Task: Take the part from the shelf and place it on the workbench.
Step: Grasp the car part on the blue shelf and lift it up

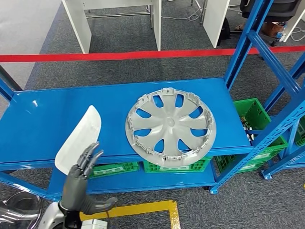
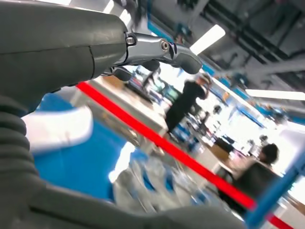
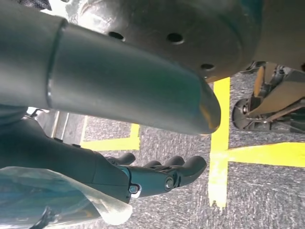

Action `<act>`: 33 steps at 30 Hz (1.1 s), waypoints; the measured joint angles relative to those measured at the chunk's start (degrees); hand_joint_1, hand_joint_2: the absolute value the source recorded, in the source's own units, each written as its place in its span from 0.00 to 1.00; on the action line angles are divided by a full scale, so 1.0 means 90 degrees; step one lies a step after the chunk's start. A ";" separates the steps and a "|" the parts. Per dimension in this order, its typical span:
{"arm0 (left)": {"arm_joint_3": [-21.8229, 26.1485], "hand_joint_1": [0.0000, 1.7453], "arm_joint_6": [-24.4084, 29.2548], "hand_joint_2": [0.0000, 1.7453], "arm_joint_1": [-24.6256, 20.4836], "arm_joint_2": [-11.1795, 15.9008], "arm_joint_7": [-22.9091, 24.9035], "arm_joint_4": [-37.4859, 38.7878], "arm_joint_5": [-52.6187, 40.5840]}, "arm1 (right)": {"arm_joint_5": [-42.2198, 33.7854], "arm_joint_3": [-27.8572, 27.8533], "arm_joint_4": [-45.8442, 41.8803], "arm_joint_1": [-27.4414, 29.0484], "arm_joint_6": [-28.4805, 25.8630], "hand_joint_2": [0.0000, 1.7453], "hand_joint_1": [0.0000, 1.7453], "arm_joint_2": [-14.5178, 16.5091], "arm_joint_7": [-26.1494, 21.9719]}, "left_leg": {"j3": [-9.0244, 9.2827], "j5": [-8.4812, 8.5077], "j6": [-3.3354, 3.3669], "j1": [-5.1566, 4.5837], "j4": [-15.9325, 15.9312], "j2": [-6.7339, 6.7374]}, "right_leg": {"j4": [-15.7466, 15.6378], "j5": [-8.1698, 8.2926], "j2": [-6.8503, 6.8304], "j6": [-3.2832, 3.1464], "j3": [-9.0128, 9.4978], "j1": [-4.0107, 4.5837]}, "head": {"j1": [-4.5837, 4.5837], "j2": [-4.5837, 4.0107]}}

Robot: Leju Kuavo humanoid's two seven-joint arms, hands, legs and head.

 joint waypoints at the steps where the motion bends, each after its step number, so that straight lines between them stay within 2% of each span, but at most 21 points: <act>1: 0.0110 0.00 0.0013 1.00 0.0046 0.0059 0.0029 -0.0138 -0.0103 | -0.0026 -0.0015 -0.0005 -0.0002 0.0002 0.00 0.00 -0.0004 -0.0004 | -0.0001 0.0000 0.0000 0.0001 0.0000 0.0000 | 0.0000 0.0000 -0.0001 0.0000 -0.0001 0.0002 | 0.0001 0.0000; 9: 0.0487 0.00 0.0242 1.00 0.0143 0.0258 0.0250 -0.0757 -0.0659 | -0.0169 -0.0081 -0.0033 -0.0004 -0.0014 0.00 0.00 -0.0016 -0.0007 | -0.0004 0.0000 0.0000 -0.0001 0.0001 0.0000 | 0.0000 0.0001 -0.0002 0.0001 0.0004 0.0002 | 0.0004 0.0000; 25: 0.0669 0.00 0.0478 1.00 0.0235 0.0404 0.0499 -0.1041 -0.1013 | -0.0257 -0.0096 -0.0043 -0.0004 -0.0044 0.00 0.00 -0.0017 0.0026 | -0.0004 0.0000 0.0000 -0.0001 0.0004 0.0000 | 0.0000 0.0001 -0.0002 0.0001 0.0003 0.0002 | 0.0002 0.0000; 33: 0.1194 0.00 0.0373 1.00 0.0492 0.0591 0.0783 -0.1227 -0.1041 | -0.0403 -0.0096 -0.0043 -0.0001 -0.0145 0.00 0.00 -0.0026 -0.0080 | -0.0004 0.0000 0.0000 -0.0001 0.0003 0.0001 | 0.0000 0.0001 0.0001 0.0001 0.0003 0.0002 | 0.0002 0.0000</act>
